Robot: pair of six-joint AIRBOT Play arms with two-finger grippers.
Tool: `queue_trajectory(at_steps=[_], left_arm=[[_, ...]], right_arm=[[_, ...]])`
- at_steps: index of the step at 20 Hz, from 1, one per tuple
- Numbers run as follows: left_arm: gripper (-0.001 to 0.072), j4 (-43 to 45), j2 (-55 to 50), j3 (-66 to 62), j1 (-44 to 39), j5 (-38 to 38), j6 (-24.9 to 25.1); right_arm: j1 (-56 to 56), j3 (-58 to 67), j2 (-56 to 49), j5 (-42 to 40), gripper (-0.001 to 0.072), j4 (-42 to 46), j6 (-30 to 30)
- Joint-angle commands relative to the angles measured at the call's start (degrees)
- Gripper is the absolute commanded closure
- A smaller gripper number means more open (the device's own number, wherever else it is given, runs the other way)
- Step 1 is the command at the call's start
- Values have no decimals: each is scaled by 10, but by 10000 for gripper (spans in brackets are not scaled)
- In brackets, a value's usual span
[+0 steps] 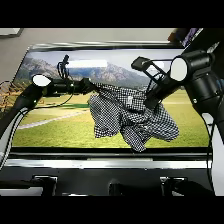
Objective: Fold the clothes and pants, and hang the long-sleeved shirts on hangers.
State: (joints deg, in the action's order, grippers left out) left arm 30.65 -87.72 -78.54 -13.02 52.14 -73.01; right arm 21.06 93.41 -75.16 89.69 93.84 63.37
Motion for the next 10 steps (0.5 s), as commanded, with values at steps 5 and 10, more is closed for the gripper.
queue_trajectory(at_steps=[5, 10], left_arm=[[690, 0, -18, 0, -17, 23, -5], [690, -25, -28, -2, -27, 19, -11]], right_arm=[[0, 1, 52, -15, 687, -11, 27], [0, -1, 66, 5, 687, 14, 17]])
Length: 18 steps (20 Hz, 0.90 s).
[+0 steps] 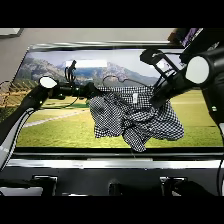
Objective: Fold the clothes and pants, and hang the long-sleeved shirts on hangers.
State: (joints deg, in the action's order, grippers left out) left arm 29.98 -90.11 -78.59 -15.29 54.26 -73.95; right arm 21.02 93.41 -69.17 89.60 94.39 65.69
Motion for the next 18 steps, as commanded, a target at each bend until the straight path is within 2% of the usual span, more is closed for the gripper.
queue_trajectory(at_steps=[1, 4, 9, 18], left_arm=[[690, -21, -4, -6, -4, -3, -2], [690, -21, -5, -32, -3, -2, -12], [690, -21, -5, -52, 21, 67, -81], [690, -21, -7, -53, 43, 101, -97]], right_arm=[[0, -1, 4, 3, 687, 4, -11], [0, -1, -7, -11, 687, -9, -28], [0, -1, -30, -43, 687, 0, -40], [0, -1, -46, -81, 687, 5, -57]])
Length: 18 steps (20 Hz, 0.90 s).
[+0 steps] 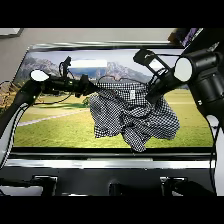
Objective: Fold the clothes and pants, and hang the long-sleeved shirts on hangers.
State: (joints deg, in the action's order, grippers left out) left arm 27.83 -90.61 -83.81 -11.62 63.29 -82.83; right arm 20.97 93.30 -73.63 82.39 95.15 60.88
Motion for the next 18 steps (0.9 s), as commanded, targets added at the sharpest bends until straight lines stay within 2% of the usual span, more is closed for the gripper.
queue_trajectory(at_steps=[1, 6, 9, 14, 18], left_arm=[[690, 0, -5, -1, 10, 10, -8], [690, -11, -19, -1, 23, 4, -12], [690, -10, -20, -1, 24, 4, -12], [690, -10, -20, -1, 24, 17, -12], [690, -10, -20, -8, 26, 17, -12]], right_arm=[[1, 0, -2, -5, 687, -5, -12], [35, 0, -2, 0, 687, -10, -22], [76, 0, -4, 2, 687, 52, 0], [78, 0, -4, 6, 687, 103, 23], [78, -17, -6, 19, 687, 110, 29]])
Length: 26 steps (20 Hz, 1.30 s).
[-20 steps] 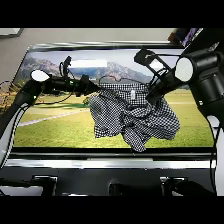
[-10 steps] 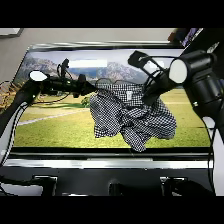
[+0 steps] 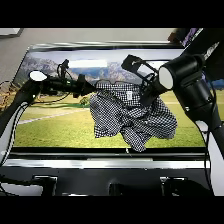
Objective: Fold the clothes and pants, and hang the long-sleeved shirts on hangers.
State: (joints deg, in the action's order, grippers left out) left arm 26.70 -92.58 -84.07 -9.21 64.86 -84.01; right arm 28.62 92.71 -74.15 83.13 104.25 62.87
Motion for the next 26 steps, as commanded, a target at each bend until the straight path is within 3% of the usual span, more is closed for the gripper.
queue_trajectory(at_steps=[1, 11, 17, 26], left_arm=[[690, 1, 0, -9, 4, -2, 0], [690, 10, 0, -24, 12, 3, 0], [690, 77, -4, -24, 5, 13, -20], [689, -39, 0, -26, 5, 42, -20]], right_arm=[[2, -25, -1, 14, 687, 19, 10], [2, -53, 0, 0, 687, 75, 69], [2, -53, 38, -7, 687, 76, 72], [2, -72, 17, -32, 687, 79, 54]])
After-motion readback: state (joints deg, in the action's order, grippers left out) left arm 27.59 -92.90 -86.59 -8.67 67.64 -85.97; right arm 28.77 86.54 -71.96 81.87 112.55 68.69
